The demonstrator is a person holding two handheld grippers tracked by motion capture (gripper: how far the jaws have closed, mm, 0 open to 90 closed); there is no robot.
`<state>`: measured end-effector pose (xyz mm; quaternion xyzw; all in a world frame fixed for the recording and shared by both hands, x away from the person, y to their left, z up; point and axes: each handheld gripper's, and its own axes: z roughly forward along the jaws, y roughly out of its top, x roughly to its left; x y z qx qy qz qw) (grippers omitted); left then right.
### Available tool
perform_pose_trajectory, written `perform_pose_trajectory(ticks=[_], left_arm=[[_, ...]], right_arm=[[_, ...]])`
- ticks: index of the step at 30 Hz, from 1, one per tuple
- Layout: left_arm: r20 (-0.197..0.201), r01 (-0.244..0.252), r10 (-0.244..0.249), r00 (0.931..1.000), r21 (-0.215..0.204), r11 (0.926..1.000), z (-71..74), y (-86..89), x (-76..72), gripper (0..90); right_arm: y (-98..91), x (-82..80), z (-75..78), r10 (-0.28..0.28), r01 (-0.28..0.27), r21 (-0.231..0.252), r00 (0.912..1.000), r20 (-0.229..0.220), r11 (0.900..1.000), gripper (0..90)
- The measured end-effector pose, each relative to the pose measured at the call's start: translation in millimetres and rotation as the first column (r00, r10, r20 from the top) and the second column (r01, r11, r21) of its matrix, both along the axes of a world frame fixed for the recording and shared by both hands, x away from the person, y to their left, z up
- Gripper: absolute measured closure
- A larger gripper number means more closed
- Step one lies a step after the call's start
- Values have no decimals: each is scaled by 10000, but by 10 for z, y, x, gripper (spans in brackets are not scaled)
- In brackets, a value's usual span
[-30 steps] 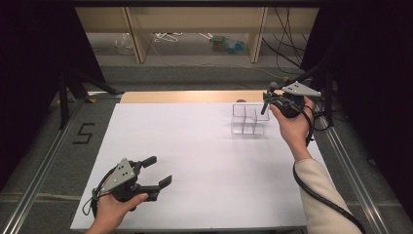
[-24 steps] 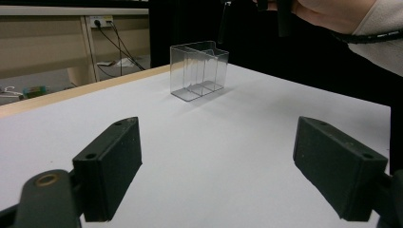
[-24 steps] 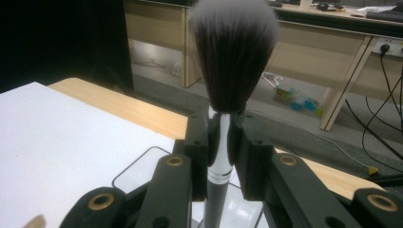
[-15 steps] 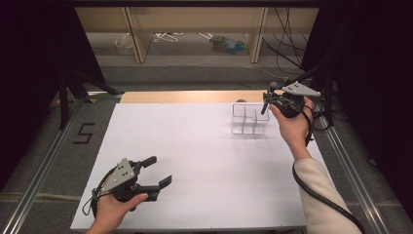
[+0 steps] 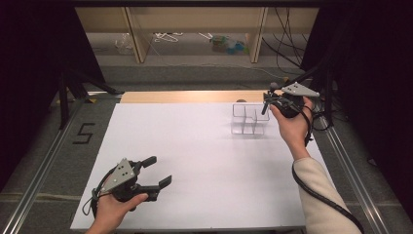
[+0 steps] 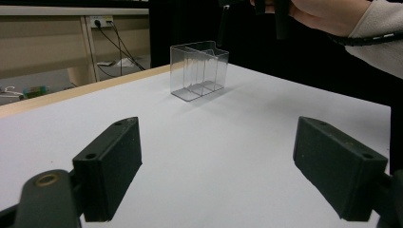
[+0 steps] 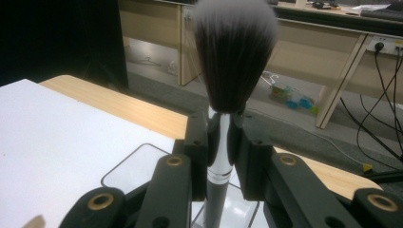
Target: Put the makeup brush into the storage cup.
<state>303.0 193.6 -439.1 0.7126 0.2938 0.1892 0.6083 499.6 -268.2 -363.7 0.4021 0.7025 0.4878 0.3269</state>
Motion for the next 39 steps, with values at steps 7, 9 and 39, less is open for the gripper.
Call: perform_pose_trajectory(ticks=[7, 9, 39], left_arm=[[-2, 1, -1, 10000, 1, 10000, 0, -1, -1, 162], [-8, 3, -3, 10000, 2, 10000, 0, -1, -1, 162], [-19, 15, -15, 10000, -3, 10000, -2, -2, -1, 162]], right_arm=[[-14, 6, -16, -103, 103, -52, 9999, 29, 9999, 774], [-16, 10, -21, -129, 129, -94, 9999, 23, 9999, 774], [-34, 37, -81, -225, 225, -174, 9997, 37, 9996, 772]])
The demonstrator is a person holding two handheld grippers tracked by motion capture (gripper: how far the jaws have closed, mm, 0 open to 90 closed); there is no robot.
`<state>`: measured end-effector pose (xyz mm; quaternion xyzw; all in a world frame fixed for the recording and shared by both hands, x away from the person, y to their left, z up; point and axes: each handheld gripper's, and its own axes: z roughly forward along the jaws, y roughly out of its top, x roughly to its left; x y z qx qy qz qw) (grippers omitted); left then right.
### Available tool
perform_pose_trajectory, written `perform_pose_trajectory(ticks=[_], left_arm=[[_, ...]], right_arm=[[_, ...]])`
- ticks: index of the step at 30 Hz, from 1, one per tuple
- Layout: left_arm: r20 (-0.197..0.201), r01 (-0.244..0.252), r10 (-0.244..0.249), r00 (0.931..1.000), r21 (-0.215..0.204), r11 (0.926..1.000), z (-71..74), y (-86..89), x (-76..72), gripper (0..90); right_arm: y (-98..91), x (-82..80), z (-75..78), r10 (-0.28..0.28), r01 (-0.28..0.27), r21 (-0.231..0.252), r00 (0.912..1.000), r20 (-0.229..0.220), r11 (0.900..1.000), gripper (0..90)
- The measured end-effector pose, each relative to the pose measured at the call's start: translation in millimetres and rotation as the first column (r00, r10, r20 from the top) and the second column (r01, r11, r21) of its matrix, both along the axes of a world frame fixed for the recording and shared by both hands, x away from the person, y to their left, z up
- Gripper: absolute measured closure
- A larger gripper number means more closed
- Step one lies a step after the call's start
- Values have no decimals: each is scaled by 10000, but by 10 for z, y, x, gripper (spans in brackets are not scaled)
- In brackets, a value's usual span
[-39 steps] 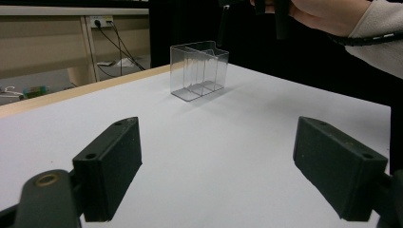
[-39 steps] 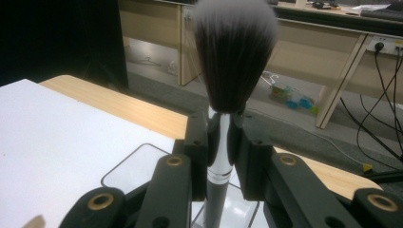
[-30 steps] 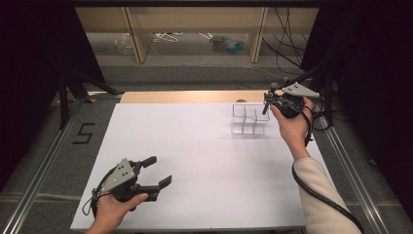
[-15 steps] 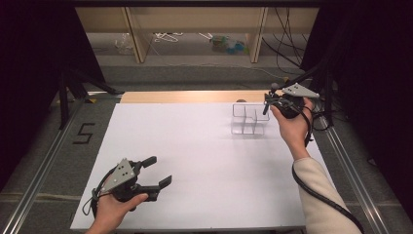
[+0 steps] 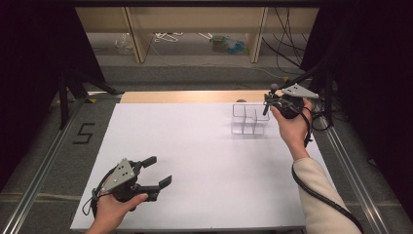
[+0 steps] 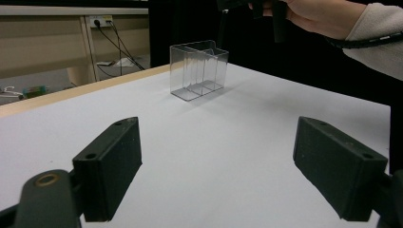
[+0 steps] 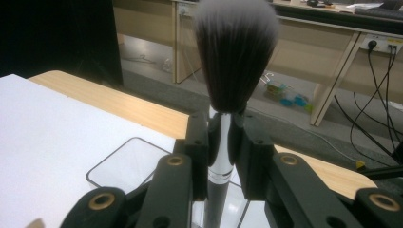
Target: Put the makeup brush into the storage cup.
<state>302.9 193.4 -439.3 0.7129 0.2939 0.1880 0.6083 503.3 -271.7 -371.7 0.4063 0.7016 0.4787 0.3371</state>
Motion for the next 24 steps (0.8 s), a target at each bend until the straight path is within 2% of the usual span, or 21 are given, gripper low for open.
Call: perform_pose_trajectory(ticks=[1, 4, 5, 17, 20, 24], left_arm=[[-1, 2, -2, 10000, -1, 10000, 0, 0, 0, 162], [3, 1, -1, 10000, 3, 10000, 1, 0, 0, 162], [4, 0, 0, 10000, 2, 10000, 0, 0, 0, 162], [3, -2, 2, 10000, 2, 10000, 0, 0, -1, 162], [3, -4, 4, 10000, -5, 10000, 0, 0, 0, 162], [7, 1, -1, 10000, 1, 10000, 0, 0, 0, 162]], right_arm=[[5, -5, -2, -9, 10, 43, 9999, -155, 10000, 772], [2, 5, -13, 42, -42, -28, 10000, -27, 10000, 772], [10, 1, -16, -2, 2, 36, 9999, -134, 10000, 772], [3, 11, -38, -16, 17, 30, 9998, -200, 10000, 771], [-1, 19, -44, -57, 57, -25, 10000, -68, 10000, 771], [-1, 17, -49, 21, -21, 9, 9998, -219, 10000, 771]])
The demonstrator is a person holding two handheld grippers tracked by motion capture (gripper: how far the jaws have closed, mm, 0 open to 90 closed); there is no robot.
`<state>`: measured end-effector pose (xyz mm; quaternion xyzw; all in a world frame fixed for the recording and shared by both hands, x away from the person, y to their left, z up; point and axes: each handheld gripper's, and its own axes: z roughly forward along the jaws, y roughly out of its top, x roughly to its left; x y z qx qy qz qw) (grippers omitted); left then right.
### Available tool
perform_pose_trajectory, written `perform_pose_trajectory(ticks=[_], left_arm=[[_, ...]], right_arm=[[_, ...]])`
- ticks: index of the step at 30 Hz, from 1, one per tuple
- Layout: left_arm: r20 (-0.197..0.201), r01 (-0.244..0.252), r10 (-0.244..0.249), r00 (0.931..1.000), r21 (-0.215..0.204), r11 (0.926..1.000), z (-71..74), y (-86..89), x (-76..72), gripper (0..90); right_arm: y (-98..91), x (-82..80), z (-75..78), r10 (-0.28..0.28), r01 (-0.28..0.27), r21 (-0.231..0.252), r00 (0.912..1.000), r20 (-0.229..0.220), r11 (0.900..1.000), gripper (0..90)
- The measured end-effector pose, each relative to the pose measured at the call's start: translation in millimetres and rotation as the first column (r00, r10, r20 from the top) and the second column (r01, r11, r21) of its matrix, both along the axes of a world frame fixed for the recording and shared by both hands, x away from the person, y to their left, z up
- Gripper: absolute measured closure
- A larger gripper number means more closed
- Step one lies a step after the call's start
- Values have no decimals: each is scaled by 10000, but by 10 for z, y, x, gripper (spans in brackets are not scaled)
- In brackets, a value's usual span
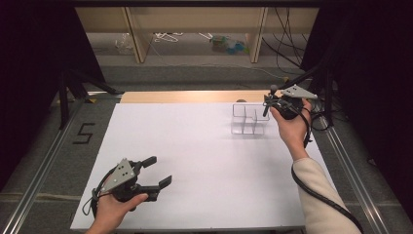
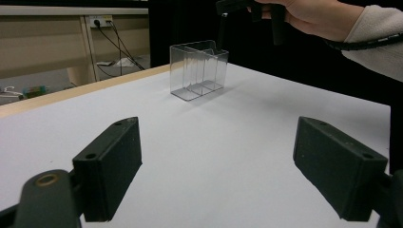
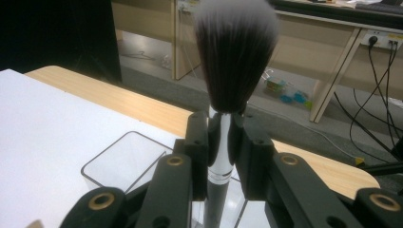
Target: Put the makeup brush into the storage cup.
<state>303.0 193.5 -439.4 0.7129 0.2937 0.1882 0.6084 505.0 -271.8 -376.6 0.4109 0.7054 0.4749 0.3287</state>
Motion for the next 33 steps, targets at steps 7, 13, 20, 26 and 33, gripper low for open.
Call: perform_pose_trajectory(ticks=[7, 13, 20, 26, 33], left_arm=[[-3, -1, 1, 10000, 1, 10000, -1, 0, 1, 162], [-11, 4, -4, 10000, -2, 10000, -1, -1, 1, 162], [-11, 2, -2, 10000, -4, 10000, -1, -2, 2, 162], [-15, 3, -3, 10000, 7, 10000, -3, -1, 3, 163], [-22, 2, -2, 10000, 18, 10000, -5, -1, 5, 162]], right_arm=[[16, 1, -13, -25, 25, -76, 10000, -95, 10000, 771], [18, 11, -30, -8, 8, -89, 10000, -35, 10000, 771], [21, 12, -40, -16, 15, -118, 9999, -103, 9999, 771], [26, 20, -58, 13, -15, -70, 9999, -154, 10000, 770], [27, 23, -69, 3, -6, -124, 9998, -208, 9999, 770]])
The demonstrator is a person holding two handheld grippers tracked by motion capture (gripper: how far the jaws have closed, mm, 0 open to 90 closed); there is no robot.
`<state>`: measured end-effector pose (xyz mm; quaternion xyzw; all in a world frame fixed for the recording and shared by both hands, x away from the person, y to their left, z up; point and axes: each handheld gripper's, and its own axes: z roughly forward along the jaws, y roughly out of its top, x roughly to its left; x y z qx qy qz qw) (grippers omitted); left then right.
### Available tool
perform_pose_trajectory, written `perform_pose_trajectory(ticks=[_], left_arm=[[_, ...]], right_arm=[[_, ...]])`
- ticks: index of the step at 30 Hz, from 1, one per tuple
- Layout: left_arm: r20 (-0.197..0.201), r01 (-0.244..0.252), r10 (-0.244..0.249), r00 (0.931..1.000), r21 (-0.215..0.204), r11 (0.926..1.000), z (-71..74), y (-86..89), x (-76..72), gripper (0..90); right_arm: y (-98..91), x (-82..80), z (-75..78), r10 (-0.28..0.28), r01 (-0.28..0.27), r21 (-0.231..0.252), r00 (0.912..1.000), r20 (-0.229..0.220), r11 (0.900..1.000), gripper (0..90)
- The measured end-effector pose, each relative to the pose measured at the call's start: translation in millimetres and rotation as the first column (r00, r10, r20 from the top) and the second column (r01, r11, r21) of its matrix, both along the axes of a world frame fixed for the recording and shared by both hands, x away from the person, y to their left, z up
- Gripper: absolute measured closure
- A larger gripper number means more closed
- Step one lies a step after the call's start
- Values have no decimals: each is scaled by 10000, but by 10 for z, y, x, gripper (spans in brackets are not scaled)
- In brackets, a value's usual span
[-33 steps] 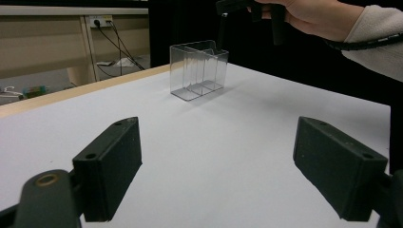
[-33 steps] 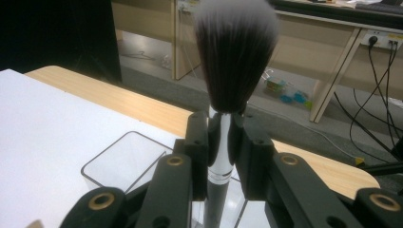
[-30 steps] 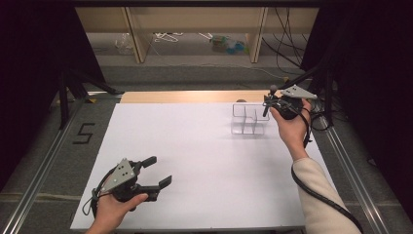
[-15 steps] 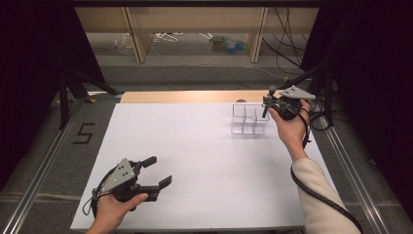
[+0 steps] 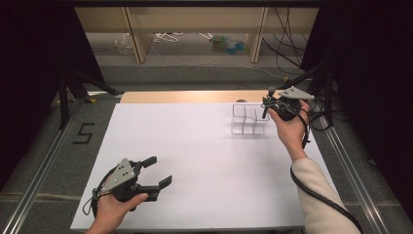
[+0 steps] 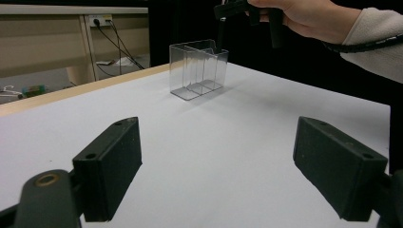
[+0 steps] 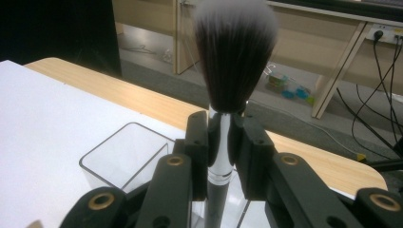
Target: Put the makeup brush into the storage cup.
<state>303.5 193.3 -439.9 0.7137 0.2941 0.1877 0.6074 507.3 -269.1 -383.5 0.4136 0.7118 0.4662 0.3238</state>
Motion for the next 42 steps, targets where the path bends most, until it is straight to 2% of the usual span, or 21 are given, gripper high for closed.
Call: perform_pose_trajectory(ticks=[18, 21, 27, 28, 29, 31, 33, 38, 39, 40, 42], left_arm=[[44, 66, -66, 10000, -78, 9999, -6, -4, 6, 162], [-1, 0, 0, 10000, 21, 10000, 0, 0, -1, 162], [43, 60, -60, 10000, -64, 10000, -5, -4, 5, 163], [45, 58, -58, 10000, -68, 10000, -5, -4, 5, 163], [18, 17, -17, 10000, -17, 10000, -2, -1, 1, 163], [2, 1, -1, 10000, 14, 10000, 0, 0, -1, 162], [0, 4, -4, 10000, 17, 10000, 0, 0, -2, 162], [42, 60, -60, 10000, -70, 10000, -6, -4, 5, 163], [41, 61, -61, 10000, -73, 10000, -6, -4, 5, 162], [23, 34, -34, 10000, -32, 10000, -3, -2, 2, 162], [-2, 7, -7, 10000, 22, 10000, 0, 0, -2, 163]], right_arm=[[5, 9, -37, 51, -52, -19, 9997, -240, 10000, 771], [7, 19, -46, 74, -75, -37, 9999, -114, 10000, 770], [10, 25, -60, 33, -34, -105, 10000, -85, 9999, 770], [5, 19, -57, 28, -33, -214, 9997, -229, 9998, 770], [14, 17, -68, 71, -74, -78, 9994, -330, 9999, 770], [17, 16, -76, 12, -15, -103, 9994, -340, 9999, 771], [14, 32, -88, 20, -22, -211, 10000, -94, 9998, 771], [19, 34, -100, -8, 4, -223, 9999, -143, 9998, 770], [19, 25, -98, 39, -45, -174, 9994, -349, 9998, 770], [13, 35, -103, 29, -34, -266, 9998, -179, 9996, 771], [15, 35, -110, 32, -38, -216, 9997, -257, 9998, 770]])
